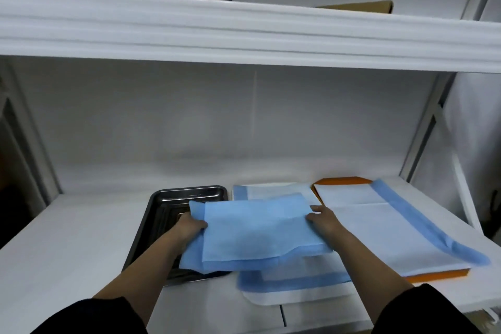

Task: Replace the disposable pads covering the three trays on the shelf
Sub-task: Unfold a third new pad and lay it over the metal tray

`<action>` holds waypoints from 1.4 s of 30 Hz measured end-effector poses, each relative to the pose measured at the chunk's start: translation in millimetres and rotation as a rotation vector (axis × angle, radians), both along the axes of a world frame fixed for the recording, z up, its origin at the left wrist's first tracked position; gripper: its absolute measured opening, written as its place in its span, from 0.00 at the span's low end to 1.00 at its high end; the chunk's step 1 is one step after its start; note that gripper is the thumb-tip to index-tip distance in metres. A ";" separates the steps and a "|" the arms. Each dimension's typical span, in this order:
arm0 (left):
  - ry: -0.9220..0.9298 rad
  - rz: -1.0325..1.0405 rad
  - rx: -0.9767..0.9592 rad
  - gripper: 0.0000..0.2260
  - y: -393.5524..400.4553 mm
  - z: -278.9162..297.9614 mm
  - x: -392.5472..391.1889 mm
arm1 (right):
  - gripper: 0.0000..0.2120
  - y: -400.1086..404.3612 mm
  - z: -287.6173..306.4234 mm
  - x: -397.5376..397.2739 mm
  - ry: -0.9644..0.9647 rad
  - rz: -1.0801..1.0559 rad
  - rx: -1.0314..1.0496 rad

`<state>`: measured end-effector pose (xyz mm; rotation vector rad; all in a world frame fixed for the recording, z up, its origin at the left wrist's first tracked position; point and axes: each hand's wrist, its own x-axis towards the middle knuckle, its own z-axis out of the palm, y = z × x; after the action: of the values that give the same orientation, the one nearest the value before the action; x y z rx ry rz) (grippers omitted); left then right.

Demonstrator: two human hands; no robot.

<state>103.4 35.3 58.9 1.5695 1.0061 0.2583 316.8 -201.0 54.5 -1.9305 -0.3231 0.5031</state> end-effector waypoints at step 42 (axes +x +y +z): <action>0.169 -0.197 0.122 0.17 -4.0 -35.8 -6.0 | 0.54 121.5 -48.8 -142.2 -0.394 0.739 -0.604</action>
<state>97.4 31.3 23.1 1.8120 0.9711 0.0517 174.6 -79.6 5.7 -2.4690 -1.2875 0.7502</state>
